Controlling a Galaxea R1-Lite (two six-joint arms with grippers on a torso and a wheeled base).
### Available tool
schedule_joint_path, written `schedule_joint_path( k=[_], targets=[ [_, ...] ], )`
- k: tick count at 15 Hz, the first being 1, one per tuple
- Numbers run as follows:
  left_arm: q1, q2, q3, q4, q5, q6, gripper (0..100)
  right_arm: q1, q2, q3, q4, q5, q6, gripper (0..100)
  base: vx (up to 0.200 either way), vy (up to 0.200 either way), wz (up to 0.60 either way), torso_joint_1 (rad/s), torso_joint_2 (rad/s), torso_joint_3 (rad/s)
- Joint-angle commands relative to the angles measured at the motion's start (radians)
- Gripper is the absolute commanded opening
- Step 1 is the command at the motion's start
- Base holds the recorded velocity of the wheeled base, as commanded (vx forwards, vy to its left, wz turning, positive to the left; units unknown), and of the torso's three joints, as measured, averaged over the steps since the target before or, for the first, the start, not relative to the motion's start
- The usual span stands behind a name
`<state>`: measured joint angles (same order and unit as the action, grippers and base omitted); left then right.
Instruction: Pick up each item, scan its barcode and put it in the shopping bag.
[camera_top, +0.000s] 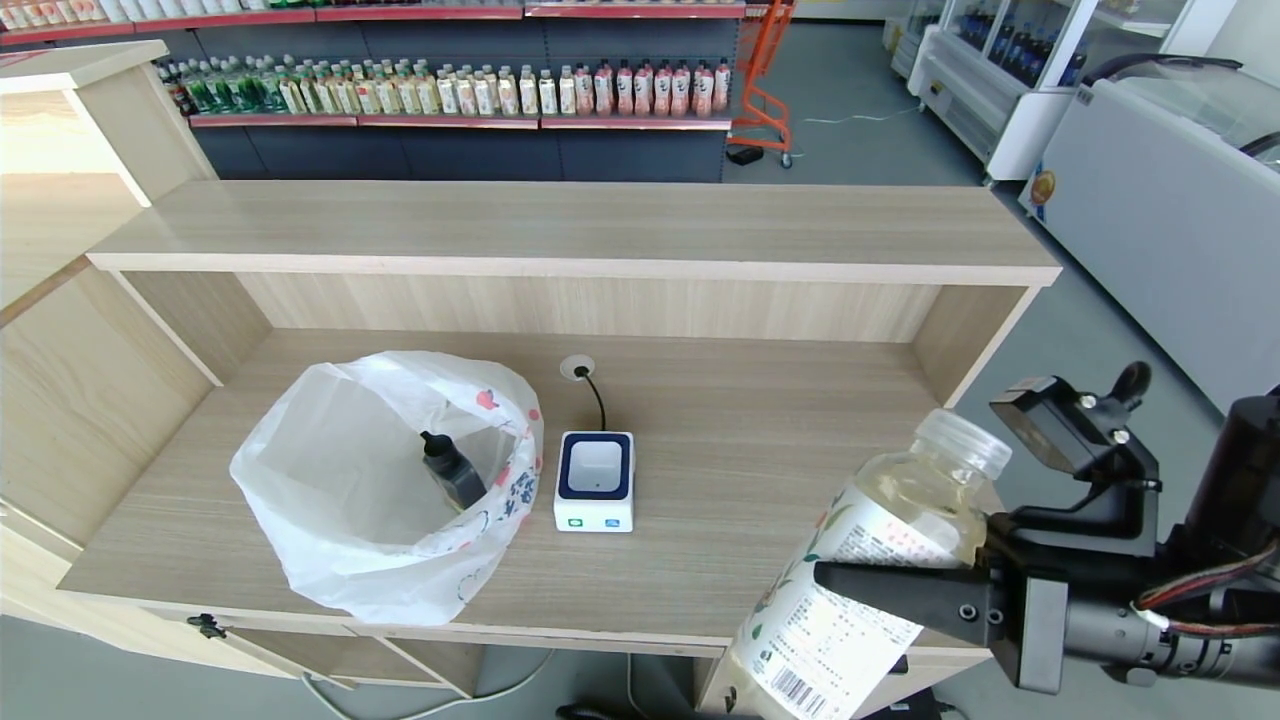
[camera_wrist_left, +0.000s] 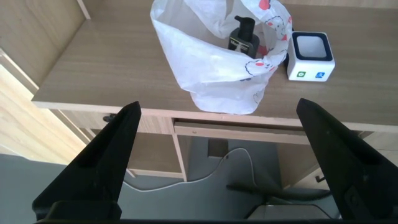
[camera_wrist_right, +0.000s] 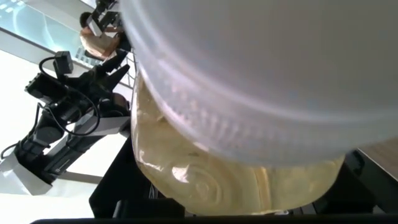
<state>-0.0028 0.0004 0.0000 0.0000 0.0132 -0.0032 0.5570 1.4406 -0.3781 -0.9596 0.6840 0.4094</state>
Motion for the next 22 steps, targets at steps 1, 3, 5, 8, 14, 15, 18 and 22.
schedule_joint_path(
  k=[1, 3, 5, 8, 14, 15, 18, 22],
  targets=[
    [0.000, 0.000, 0.000, 0.000, 0.001, 0.000, 100, 0.000, -0.002, -0.001, -0.001, 0.000, -0.001, 0, 0.000, 0.000, 0.00, 0.000, 0.00, 0.000],
    [0.000, 0.000, 0.000, 0.000, 0.001, 0.000, 100, -0.025, -0.011, -0.001, -0.004, -0.006, -0.066, 0, 0.000, 0.000, 0.00, 0.000, 0.00, 0.000],
    [0.000, 0.000, 0.000, 0.000, 0.001, 0.000, 100, -0.157, -0.011, 0.010, 0.001, -0.009, -0.339, 0, 0.000, 0.000, 0.00, 0.000, 0.00, 0.000],
    [0.000, 0.000, 0.000, 0.000, 0.001, 0.000, 100, -0.402, -0.043, 0.016, 0.041, -0.187, -0.759, 0, 0.000, 0.000, 0.00, 0.000, 0.00, 0.000],
    [0.000, 0.000, 0.000, 0.000, 0.001, -0.001, 100, -0.491, -0.086, 0.018, 0.053, -0.394, -1.115, 0, 0.000, 0.000, 0.00, 0.000, 0.00, 0.000],
    [0.000, 0.000, 0.000, 0.000, 0.001, 0.000, 100, -0.491, -0.082, 0.016, 0.053, -0.393, -1.158, 0, 0.000, 0.000, 0.00, 0.000, 0.00, 0.000],
    [0.000, 0.000, 0.000, 0.000, 0.001, 0.000, 100, -0.491, -0.088, 0.019, 0.051, -0.386, -1.232, 0, 0.000, 0.000, 0.00, 0.000, 0.00, 0.000],
    [0.000, 0.000, 0.000, 0.000, 0.001, 0.002, 100, -0.488, -0.101, 0.024, 0.053, -0.386, -1.236, 0, 0.000, 0.000, 0.00, 0.000, 0.00, 0.000]
  ],
)
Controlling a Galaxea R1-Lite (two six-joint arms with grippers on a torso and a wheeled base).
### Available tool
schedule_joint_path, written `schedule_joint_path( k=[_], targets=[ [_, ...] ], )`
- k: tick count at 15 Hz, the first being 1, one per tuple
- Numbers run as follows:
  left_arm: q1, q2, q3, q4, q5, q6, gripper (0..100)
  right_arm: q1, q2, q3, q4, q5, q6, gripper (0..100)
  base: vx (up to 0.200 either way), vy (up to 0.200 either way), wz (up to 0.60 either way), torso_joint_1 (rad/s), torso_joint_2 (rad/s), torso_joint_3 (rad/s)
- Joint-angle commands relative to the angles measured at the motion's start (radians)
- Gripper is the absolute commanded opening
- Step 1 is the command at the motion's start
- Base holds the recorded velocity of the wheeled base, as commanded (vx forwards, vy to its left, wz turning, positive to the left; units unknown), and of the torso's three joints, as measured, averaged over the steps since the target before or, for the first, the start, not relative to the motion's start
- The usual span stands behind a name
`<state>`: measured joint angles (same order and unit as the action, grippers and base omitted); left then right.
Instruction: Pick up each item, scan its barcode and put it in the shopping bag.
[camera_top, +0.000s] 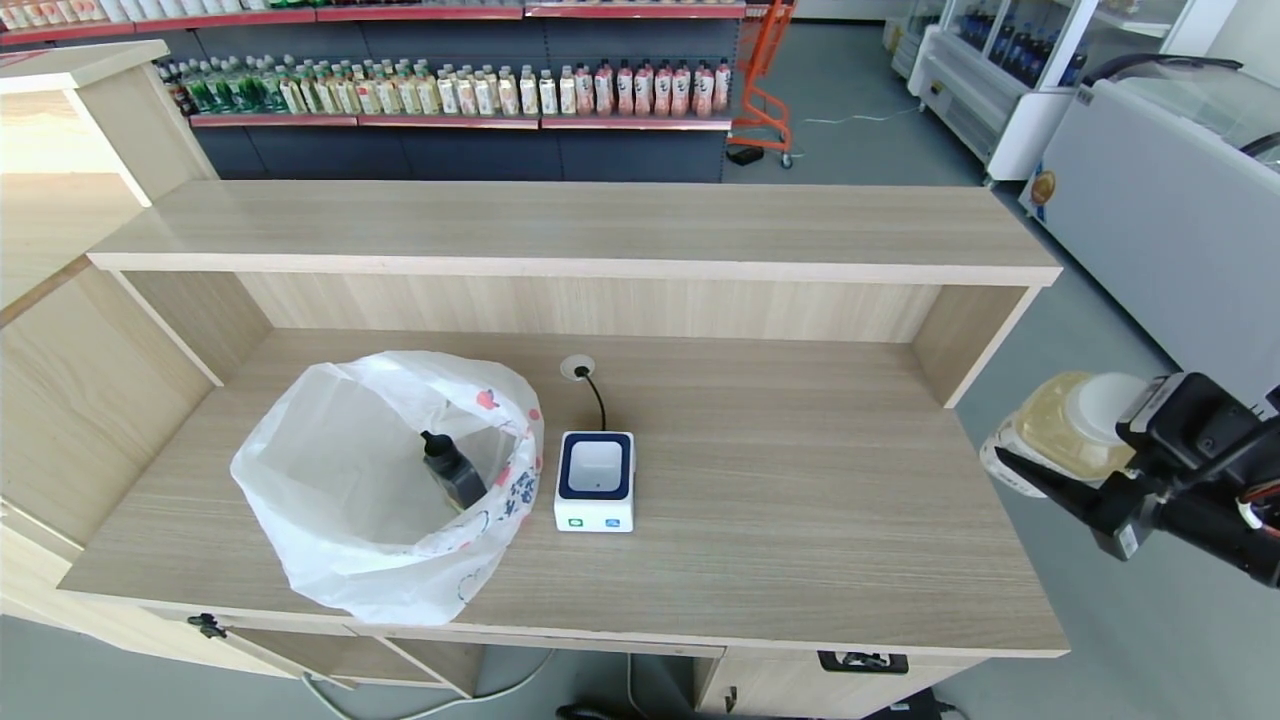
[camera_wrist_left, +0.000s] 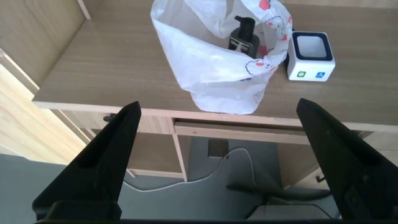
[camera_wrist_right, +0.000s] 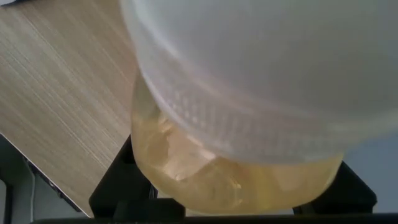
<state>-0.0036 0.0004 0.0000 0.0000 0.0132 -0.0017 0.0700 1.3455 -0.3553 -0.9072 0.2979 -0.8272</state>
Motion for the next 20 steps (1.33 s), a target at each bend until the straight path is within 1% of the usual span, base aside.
schedule_joint_path(
  k=[1, 2, 6, 10, 13, 18, 20],
  targets=[
    [0.001, 0.000, 0.000, 0.000, 0.001, 0.000, 100, -0.003, -0.011, 0.004, 0.001, 0.000, 0.002, 0, 0.000, 0.000, 0.00, 0.000, 0.00, 0.000],
    [0.001, 0.000, 0.000, 0.000, 0.001, -0.003, 100, -0.003, -0.020, 0.012, 0.001, 0.000, 0.007, 0, 0.000, 0.000, 0.00, 0.000, 0.00, 0.000],
    [0.001, 0.000, 0.000, 0.000, 0.001, -0.001, 100, 0.004, -0.028, 0.013, 0.001, 0.009, 0.039, 0, 0.000, 0.200, 0.00, 0.001, 0.00, 0.002],
    [0.001, 0.000, 0.000, 0.000, -0.001, -0.001, 100, 0.004, -0.005, -0.001, 0.001, 0.063, 0.076, 0, 0.000, 0.200, 0.00, 0.006, 0.00, 0.000],
    [0.001, 0.000, 0.000, 0.000, -0.001, -0.001, 100, 0.004, 0.029, -0.019, 0.001, 0.081, 0.076, 0, 0.000, 0.200, 0.00, 0.002, 0.00, 0.004],
    [0.001, 0.000, 0.000, 0.000, -0.001, 0.002, 100, 0.004, 0.122, -0.093, -0.001, 0.135, 0.076, 0, 0.000, 0.200, 0.00, 0.004, 0.00, 0.003],
    [0.001, 0.000, 0.000, 0.000, 0.001, -0.001, 100, 0.004, 0.149, -0.109, -0.001, 0.159, 0.074, 0, 0.000, 0.000, 0.00, 0.000, 0.00, 0.000]
  ],
)
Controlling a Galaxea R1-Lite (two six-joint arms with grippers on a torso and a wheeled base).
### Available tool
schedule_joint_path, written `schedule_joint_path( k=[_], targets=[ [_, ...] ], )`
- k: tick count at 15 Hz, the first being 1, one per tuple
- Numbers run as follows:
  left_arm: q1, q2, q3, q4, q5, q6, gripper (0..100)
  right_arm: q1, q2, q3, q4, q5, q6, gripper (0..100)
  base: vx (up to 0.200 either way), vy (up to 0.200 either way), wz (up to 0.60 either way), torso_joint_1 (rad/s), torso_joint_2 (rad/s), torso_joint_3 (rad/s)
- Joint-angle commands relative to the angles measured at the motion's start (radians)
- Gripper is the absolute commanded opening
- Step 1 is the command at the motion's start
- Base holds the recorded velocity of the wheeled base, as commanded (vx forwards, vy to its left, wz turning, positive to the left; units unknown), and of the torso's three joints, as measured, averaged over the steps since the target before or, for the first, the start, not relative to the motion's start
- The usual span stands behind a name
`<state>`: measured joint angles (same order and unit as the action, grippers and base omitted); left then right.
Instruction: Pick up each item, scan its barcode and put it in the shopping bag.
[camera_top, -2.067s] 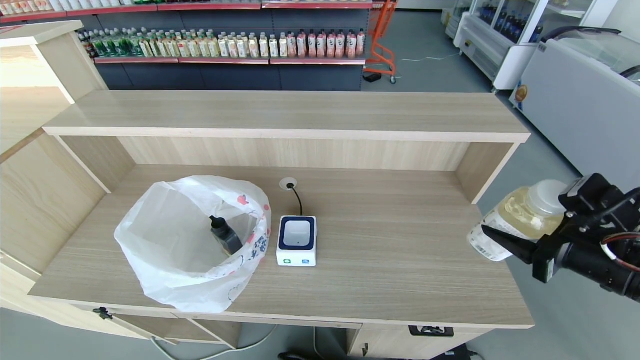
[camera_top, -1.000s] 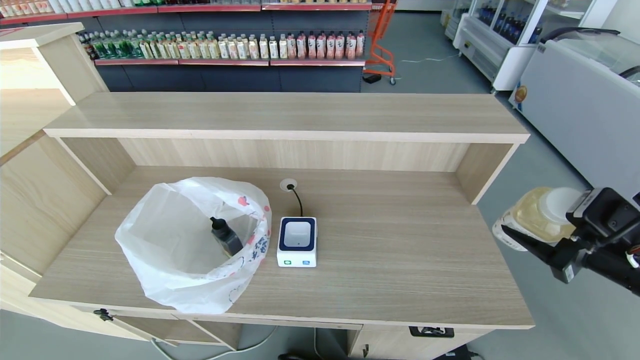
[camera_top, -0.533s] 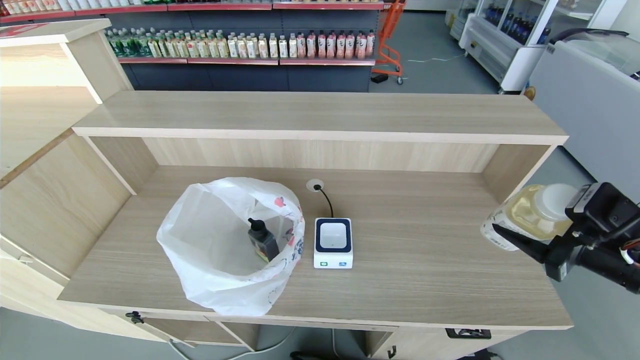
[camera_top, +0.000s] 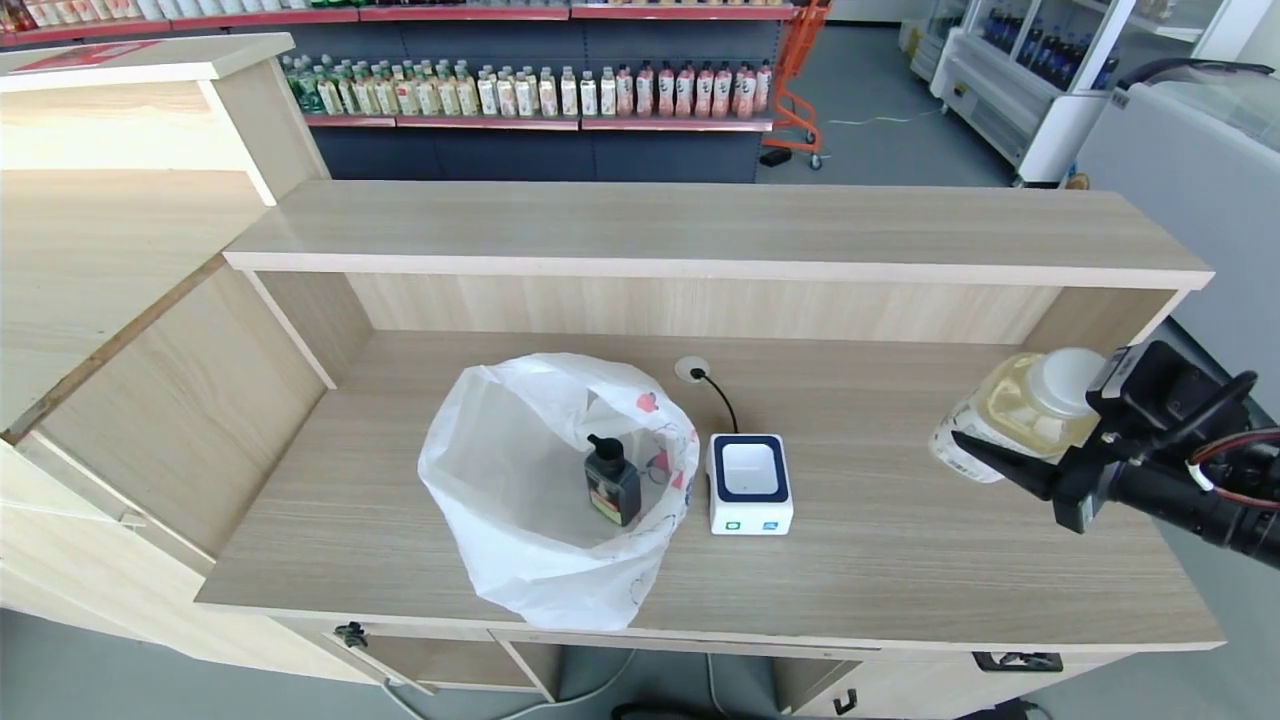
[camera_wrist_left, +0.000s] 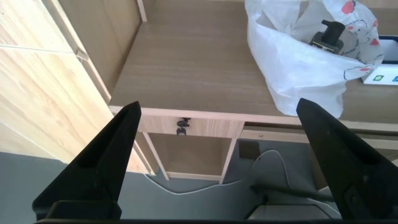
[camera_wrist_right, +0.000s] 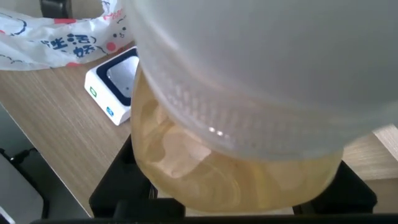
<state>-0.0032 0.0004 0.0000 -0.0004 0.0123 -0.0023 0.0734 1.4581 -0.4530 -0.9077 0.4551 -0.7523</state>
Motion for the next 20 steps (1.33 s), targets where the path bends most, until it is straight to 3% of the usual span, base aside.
schedule_joint_path(
  k=[1, 3, 7, 12, 16, 20],
  targets=[
    [0.000, 0.000, 0.000, 0.000, 0.001, 0.001, 100, 0.000, 0.048, -0.015, -0.002, 0.020, -0.001, 0, 0.000, 0.000, 0.00, 0.000, 0.00, 0.000],
    [0.000, 0.000, 0.000, 0.000, 0.001, 0.001, 100, 0.000, 0.074, -0.010, -0.028, 0.048, -0.004, 0, 0.000, 0.000, 0.00, 0.000, 0.00, 0.000],
    [0.000, 0.000, 0.000, 0.000, 0.001, 0.002, 100, 0.000, 0.177, -0.007, -0.131, 0.105, -0.007, 0, 0.200, 0.200, 0.00, -0.006, -0.01, 0.008],
    [0.000, 0.000, 0.000, 0.000, 0.001, 0.001, 100, 0.009, 0.303, 0.004, -0.212, 0.197, -0.013, 0, 0.000, 0.000, 0.00, 0.000, 0.00, 0.000],
    [0.000, 0.000, 0.000, 0.000, 0.001, -0.001, 100, -0.011, 0.406, 0.023, -0.263, 0.272, -0.151, 0, 0.000, 0.000, 0.00, 0.000, 0.00, 0.000],
    [0.000, 0.000, 0.000, 0.000, 0.001, -0.001, 100, -0.007, 0.502, 0.011, -0.356, 0.315, -0.177, 0, 0.000, 0.000, 0.00, 0.000, 0.00, 0.000]
  ],
)
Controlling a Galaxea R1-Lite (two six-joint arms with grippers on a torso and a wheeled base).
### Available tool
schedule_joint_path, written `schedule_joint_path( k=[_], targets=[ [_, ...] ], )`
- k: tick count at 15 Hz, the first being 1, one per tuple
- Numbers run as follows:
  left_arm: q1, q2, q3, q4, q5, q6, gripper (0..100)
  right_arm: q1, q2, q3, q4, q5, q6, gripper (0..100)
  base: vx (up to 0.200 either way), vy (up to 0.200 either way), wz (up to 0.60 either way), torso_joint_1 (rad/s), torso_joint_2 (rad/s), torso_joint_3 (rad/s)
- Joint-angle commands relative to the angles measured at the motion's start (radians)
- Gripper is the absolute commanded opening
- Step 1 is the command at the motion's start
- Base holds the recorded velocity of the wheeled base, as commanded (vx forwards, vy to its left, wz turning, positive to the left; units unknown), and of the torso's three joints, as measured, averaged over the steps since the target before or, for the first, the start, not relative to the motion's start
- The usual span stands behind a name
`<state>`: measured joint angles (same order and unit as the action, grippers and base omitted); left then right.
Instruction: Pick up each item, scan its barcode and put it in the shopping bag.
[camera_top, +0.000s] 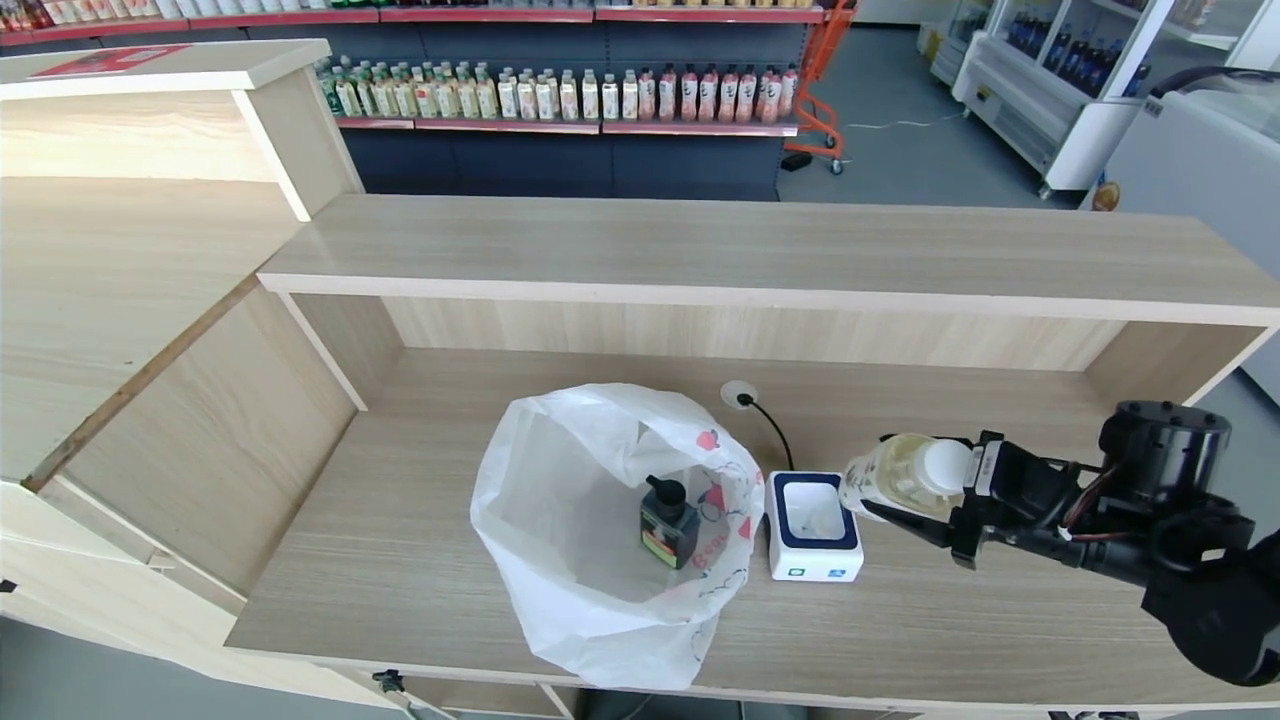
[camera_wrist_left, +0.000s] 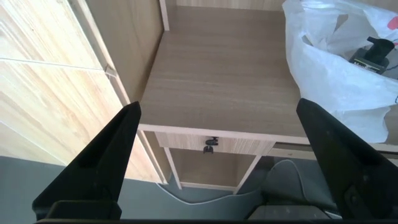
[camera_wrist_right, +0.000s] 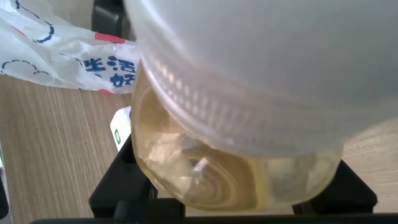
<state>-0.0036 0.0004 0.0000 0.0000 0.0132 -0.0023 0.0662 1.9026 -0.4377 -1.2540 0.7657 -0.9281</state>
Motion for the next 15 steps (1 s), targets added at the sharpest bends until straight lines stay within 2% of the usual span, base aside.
schedule_joint_path(
  k=[1, 15],
  targets=[
    [0.001, 0.000, 0.000, 0.000, 0.001, -0.001, 100, 0.003, 0.073, -0.006, -0.011, 0.010, -0.002, 0, 0.000, 0.000, 0.00, 0.000, 0.00, 0.000],
    [0.001, 0.000, 0.000, 0.000, 0.001, -0.001, 100, 0.093, 0.256, -0.240, -0.016, 0.032, -0.014, 0, 0.000, 0.000, 0.00, 0.000, 0.00, 0.000]
  ],
)
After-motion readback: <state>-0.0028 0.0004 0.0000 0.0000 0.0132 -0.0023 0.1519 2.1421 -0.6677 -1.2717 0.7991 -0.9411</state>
